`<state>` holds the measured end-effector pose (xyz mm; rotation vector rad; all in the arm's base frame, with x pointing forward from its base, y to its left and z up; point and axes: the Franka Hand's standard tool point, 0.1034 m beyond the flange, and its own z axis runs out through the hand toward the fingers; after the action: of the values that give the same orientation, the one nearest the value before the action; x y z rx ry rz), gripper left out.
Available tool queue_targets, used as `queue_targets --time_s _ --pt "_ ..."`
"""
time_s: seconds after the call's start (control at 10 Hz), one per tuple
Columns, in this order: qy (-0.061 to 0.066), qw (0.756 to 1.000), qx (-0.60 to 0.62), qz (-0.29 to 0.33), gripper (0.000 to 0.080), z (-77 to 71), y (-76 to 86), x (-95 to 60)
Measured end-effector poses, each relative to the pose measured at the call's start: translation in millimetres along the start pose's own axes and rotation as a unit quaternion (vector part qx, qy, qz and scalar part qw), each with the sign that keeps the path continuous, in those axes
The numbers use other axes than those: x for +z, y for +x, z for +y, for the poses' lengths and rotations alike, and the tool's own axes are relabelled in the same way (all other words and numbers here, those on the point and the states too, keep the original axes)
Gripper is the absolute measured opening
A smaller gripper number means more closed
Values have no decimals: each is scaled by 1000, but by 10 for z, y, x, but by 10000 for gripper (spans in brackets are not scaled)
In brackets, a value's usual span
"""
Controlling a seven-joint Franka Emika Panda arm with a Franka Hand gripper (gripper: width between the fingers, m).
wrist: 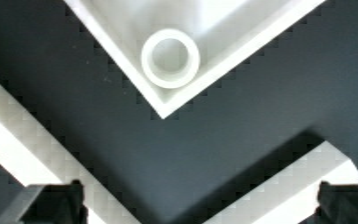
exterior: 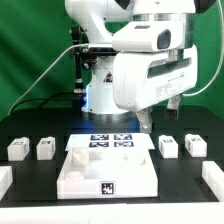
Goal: Assemble one leg
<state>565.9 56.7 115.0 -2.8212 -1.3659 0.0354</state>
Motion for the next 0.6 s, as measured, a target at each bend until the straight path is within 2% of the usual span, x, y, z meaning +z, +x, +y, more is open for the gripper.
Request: queue_targets --time_s 0.6 --pt "0 1000 0 0 649 0 0 2"
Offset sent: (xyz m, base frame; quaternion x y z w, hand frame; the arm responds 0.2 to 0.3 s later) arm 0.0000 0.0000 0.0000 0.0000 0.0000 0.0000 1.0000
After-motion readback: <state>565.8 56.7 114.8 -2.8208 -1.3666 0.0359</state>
